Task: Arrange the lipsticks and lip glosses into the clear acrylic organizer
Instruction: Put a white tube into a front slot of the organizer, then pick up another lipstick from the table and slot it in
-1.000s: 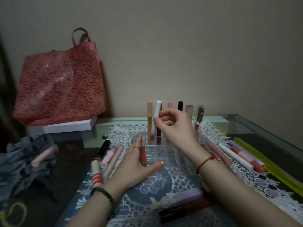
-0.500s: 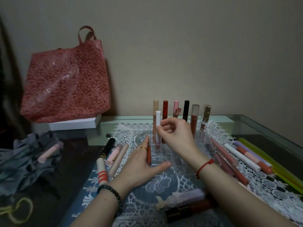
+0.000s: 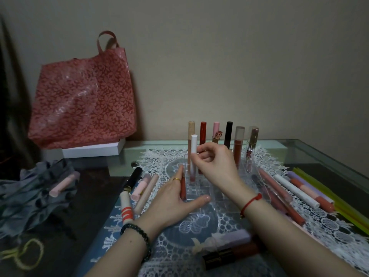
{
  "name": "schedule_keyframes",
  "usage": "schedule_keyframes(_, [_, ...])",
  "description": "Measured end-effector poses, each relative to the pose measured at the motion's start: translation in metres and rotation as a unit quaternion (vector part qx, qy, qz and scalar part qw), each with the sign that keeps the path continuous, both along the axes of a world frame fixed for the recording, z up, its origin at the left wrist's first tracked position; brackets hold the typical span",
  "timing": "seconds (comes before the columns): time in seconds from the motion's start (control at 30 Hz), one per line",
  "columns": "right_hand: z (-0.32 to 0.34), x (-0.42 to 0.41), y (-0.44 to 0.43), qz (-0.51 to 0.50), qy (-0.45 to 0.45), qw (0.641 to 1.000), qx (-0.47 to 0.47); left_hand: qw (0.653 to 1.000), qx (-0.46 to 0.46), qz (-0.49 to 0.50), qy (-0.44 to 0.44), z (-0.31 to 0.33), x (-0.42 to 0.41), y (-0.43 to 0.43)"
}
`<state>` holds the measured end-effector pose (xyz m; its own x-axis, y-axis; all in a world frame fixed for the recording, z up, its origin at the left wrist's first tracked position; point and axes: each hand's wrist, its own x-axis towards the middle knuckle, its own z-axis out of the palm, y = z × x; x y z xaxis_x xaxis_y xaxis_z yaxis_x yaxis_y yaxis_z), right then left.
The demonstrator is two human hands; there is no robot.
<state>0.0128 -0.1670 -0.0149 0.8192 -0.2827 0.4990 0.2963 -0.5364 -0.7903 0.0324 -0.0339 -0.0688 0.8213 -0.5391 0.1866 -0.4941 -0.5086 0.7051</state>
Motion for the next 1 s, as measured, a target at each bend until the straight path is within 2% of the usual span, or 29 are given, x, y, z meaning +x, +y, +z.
schedule_keyframes(0.27, [0.000,-0.004,-0.002,-0.007,0.021,0.999,-0.029,0.999,-0.016,0.033,-0.032,0.006,-0.008,0.005])
schedule_keyframes(0.37, [0.002,-0.007,-0.003,-0.012,0.028,0.999,-0.031,0.991,0.001,0.074,-0.113,0.012,-0.006,0.009])
schedule_keyframes(0.5, [0.005,-0.014,-0.006,-0.010,0.027,0.999,-0.028,0.937,0.119,0.203,-0.259,0.020,0.008,0.022])
schedule_keyframes(0.67, [0.006,-0.030,-0.014,-0.005,0.017,0.999,-0.034,0.926,0.161,0.251,-0.232,0.025,0.017,0.037])
schedule_keyframes(0.83, [-0.001,-0.047,-0.019,0.013,0.020,0.999,-0.035,0.929,0.147,0.256,-0.222,0.021,0.018,0.038])
schedule_keyframes(1.0, [-0.010,-0.057,-0.021,0.000,0.040,0.993,-0.112,0.931,0.136,0.259,-0.217,0.020,0.019,0.038])
